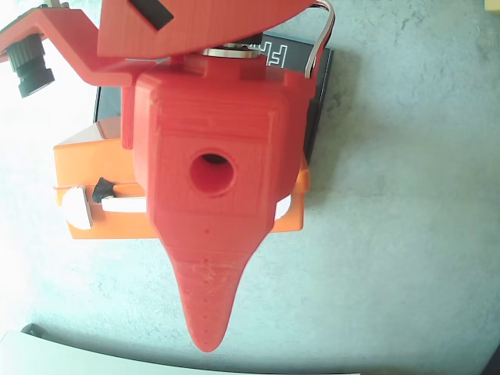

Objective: Grab the white handle of the orange box

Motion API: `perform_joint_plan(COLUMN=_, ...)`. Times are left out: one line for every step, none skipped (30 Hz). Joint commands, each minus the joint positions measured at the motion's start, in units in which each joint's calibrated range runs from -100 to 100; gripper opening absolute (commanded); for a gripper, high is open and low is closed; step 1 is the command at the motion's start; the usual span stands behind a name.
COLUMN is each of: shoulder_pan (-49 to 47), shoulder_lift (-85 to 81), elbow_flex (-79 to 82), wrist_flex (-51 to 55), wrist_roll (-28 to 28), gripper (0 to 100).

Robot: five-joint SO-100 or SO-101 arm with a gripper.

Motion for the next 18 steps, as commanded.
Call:
perform_joint_plan(shoulder_pan=-2.3, shoulder_lift=0.9, elbow_flex=5.2, wrist_flex=-15.9, wrist_roll=-6.5, gripper=2)
perform_joint_plan(shoulder_pan=-2.3, shoulder_lift=0.9, elbow_flex=5.2, wrist_flex=-15.9, wrist_roll=-6.4, gripper=2)
perform_joint_plan(shoulder_pan=-2.3, shoulder_lift=0.9, elbow_flex=5.2, wrist_flex=-15.9, wrist_roll=-6.4, gripper=2)
perform_joint_plan(shoulder_pan=-2.3, shoulder_lift=0.9, elbow_flex=5.2, wrist_flex=-15.9, wrist_roll=-6.4, gripper=2)
perform_joint_plan(shoulder_pan=-2.3, shoulder_lift=0.9, elbow_flex=5.2, wrist_flex=-15.8, wrist_roll=-6.4, gripper=2)
perform_joint_plan(shoulder_pan=-2.3, shoulder_lift=1.0, elbow_flex=5.2, wrist_flex=-15.7, wrist_roll=-6.4, gripper=2)
perform_joint_plan(shoulder_pan=-2.3, shoulder_lift=1.0, elbow_flex=5.2, wrist_flex=-14.9, wrist_roll=-6.4, gripper=2)
perform_joint_plan(shoulder_pan=-2.3, shoulder_lift=0.9, elbow_flex=5.2, wrist_flex=-13.9, wrist_roll=-6.4, gripper=2)
perform_joint_plan(shoulder_pan=-2.3, shoulder_lift=0.9, elbow_flex=5.2, wrist_flex=-12.9, wrist_roll=-6.4, gripper=2)
perform_joint_plan(shoulder_pan=-2.4, shoulder_lift=0.9, elbow_flex=5.2, wrist_flex=-12.0, wrist_roll=-6.5, gripper=2)
perform_joint_plan(shoulder_pan=-2.4, shoulder_lift=0.9, elbow_flex=5.2, wrist_flex=-11.2, wrist_roll=-6.6, gripper=2)
perform_joint_plan(shoulder_pan=-2.4, shoulder_lift=0.9, elbow_flex=5.2, wrist_flex=-11.0, wrist_roll=-6.6, gripper=2)
perform_joint_plan(shoulder_pan=-2.4, shoulder_lift=0.9, elbow_flex=5.2, wrist_flex=-11.1, wrist_roll=-6.4, gripper=2)
perform_joint_plan(shoulder_pan=-2.4, shoulder_lift=0.9, elbow_flex=5.2, wrist_flex=-11.4, wrist_roll=-6.4, gripper=2)
perform_joint_plan(shoulder_pan=-2.4, shoulder_lift=0.8, elbow_flex=5.2, wrist_flex=-11.5, wrist_roll=-6.3, gripper=2)
perform_joint_plan(shoulder_pan=-2.4, shoulder_lift=0.8, elbow_flex=5.2, wrist_flex=-11.6, wrist_roll=-6.3, gripper=2)
perform_joint_plan(shoulder_pan=-2.4, shoulder_lift=0.8, elbow_flex=5.2, wrist_flex=-11.9, wrist_roll=-6.3, gripper=2)
perform_joint_plan(shoulder_pan=-2.4, shoulder_lift=0.8, elbow_flex=5.2, wrist_flex=-12.5, wrist_roll=-6.3, gripper=2)
